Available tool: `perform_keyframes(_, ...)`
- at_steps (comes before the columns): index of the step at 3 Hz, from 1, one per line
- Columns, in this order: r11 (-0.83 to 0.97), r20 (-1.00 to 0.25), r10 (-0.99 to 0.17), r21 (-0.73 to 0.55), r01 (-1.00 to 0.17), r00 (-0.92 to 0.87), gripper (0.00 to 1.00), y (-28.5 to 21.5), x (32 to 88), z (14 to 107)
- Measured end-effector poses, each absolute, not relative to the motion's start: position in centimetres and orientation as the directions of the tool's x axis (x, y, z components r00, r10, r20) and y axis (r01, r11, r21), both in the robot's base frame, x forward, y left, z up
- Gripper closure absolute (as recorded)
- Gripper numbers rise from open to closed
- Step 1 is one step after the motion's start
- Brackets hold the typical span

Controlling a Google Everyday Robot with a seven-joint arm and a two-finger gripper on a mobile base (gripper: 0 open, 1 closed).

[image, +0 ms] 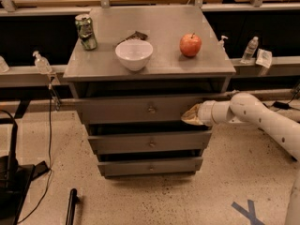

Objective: Close top drawer

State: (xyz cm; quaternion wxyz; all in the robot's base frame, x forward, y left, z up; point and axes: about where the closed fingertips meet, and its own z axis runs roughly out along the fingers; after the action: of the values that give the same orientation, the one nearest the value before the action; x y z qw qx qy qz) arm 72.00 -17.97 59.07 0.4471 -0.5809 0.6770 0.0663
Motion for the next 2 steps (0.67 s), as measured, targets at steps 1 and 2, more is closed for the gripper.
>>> perform_keyframes(1, 0.316, -0.682, -0.727, -0.430, -0.846, 0.075, 1.00, -18.01, 71.86, 59.07)
perform_keyframes(2, 0.320, -0.689, -0.720, -0.427, -0.846, 0.076, 1.00, -18.19, 71.62, 59.35)
